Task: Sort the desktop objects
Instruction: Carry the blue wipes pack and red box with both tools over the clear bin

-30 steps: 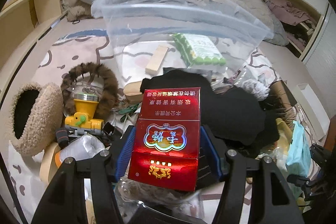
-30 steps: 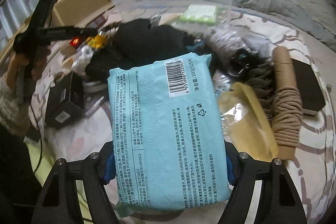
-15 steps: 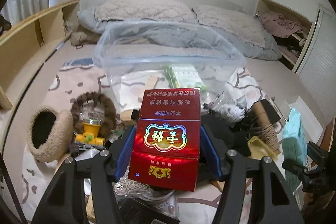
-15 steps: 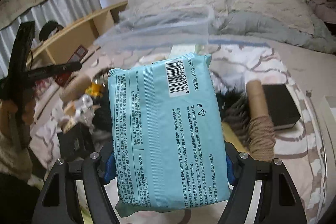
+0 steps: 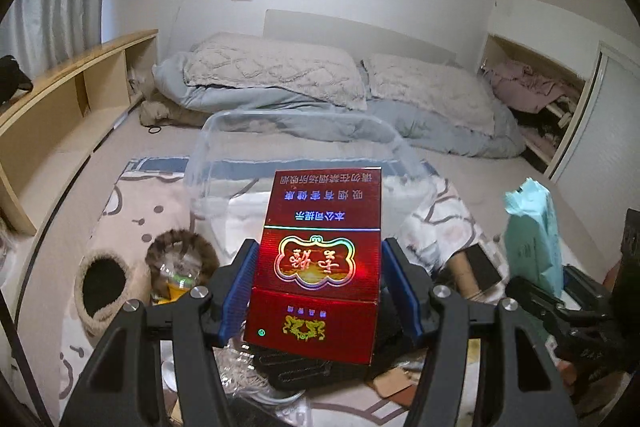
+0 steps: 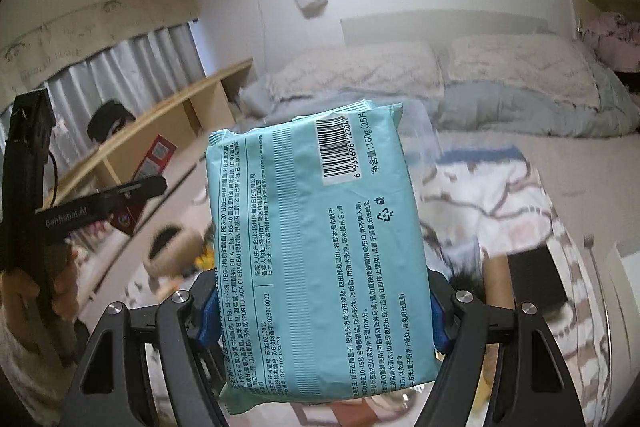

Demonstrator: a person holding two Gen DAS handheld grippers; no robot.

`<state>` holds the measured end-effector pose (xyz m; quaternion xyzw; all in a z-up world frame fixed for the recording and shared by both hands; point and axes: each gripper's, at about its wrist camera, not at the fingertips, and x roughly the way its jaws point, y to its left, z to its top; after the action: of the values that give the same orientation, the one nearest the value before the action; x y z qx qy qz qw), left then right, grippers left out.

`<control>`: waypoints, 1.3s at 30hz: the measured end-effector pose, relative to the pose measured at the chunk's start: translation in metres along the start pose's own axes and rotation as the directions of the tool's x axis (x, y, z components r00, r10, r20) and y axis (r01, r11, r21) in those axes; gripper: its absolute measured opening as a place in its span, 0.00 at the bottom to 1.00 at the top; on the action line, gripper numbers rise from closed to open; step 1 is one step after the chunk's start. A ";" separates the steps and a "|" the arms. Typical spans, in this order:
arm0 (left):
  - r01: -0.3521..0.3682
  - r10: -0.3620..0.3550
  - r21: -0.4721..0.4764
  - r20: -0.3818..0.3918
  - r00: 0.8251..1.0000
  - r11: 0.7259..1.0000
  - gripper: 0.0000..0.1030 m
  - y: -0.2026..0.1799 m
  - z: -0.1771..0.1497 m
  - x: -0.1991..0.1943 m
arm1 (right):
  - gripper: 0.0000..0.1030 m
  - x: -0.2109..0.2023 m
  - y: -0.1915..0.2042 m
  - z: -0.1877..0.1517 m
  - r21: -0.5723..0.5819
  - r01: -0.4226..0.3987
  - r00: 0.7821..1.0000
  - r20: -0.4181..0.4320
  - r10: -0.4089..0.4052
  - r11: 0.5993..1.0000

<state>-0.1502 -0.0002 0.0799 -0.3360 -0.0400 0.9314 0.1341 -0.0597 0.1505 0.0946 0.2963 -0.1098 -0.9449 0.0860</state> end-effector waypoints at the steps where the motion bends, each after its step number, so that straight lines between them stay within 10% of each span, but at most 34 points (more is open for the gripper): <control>1: 0.007 -0.007 -0.008 0.000 1.000 1.000 0.60 0.000 0.011 -0.001 | 0.75 0.001 0.004 0.010 -0.002 -0.003 1.000 0.010 0.003 1.000; 14: -0.027 0.031 -0.051 0.084 0.996 0.998 0.60 -0.001 0.103 0.024 | 0.75 0.034 0.001 0.112 0.052 0.015 0.995 0.096 -0.020 0.999; 25: -0.079 0.089 -0.089 0.121 0.989 0.993 0.60 0.031 0.107 0.110 | 0.75 0.122 -0.033 0.132 0.147 0.017 0.994 0.104 -0.032 0.989; 39: -0.023 0.023 -0.118 0.004 1.000 0.993 0.60 0.037 0.104 0.202 | 0.75 0.254 -0.056 0.122 0.180 0.163 0.973 -0.190 -0.128 0.970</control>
<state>-0.3740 0.0219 0.0298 -0.3414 -0.0916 0.9298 0.1031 -0.3412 0.1658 0.0405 0.3933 -0.1713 -0.9033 -0.0039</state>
